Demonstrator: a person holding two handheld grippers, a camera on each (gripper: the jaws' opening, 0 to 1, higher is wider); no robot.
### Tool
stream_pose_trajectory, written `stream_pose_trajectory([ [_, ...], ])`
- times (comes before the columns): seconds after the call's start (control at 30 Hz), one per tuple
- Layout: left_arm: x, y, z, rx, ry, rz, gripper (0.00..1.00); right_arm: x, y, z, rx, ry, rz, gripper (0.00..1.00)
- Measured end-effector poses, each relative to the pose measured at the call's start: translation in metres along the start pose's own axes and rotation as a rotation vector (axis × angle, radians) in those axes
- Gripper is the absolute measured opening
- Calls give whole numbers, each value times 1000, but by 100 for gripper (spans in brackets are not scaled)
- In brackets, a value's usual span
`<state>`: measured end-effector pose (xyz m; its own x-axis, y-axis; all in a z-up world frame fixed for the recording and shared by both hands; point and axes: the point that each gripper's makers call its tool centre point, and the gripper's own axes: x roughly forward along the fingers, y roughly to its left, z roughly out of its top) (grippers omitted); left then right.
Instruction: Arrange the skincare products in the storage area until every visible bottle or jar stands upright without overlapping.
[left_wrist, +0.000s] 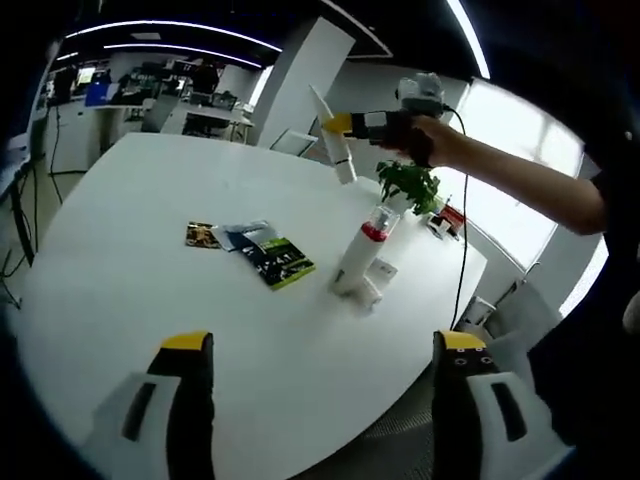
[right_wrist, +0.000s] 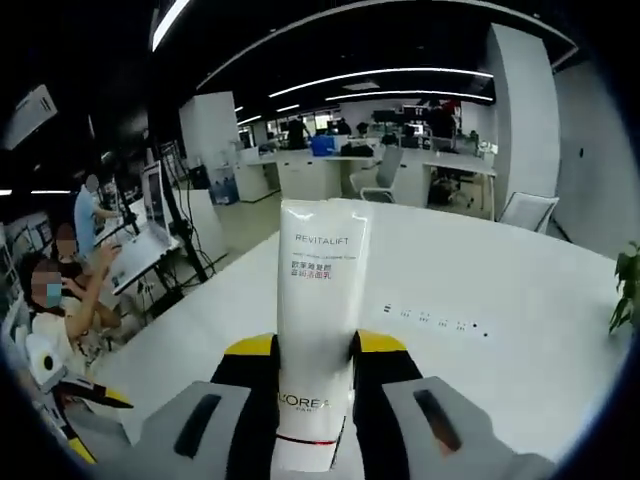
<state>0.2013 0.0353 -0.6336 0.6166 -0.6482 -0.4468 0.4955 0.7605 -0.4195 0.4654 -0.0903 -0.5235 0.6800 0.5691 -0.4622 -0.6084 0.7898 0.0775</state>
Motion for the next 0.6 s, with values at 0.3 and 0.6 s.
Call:
stream_pose_trajectory([
  [0.3, -6, -9, 44, 18, -64, -34, 84, -36, 19, 26, 25, -105, 23, 27],
  [0.6, -3, -29, 101, 61, -151, -101, 83, -67, 57, 30, -39, -187, 39, 27],
])
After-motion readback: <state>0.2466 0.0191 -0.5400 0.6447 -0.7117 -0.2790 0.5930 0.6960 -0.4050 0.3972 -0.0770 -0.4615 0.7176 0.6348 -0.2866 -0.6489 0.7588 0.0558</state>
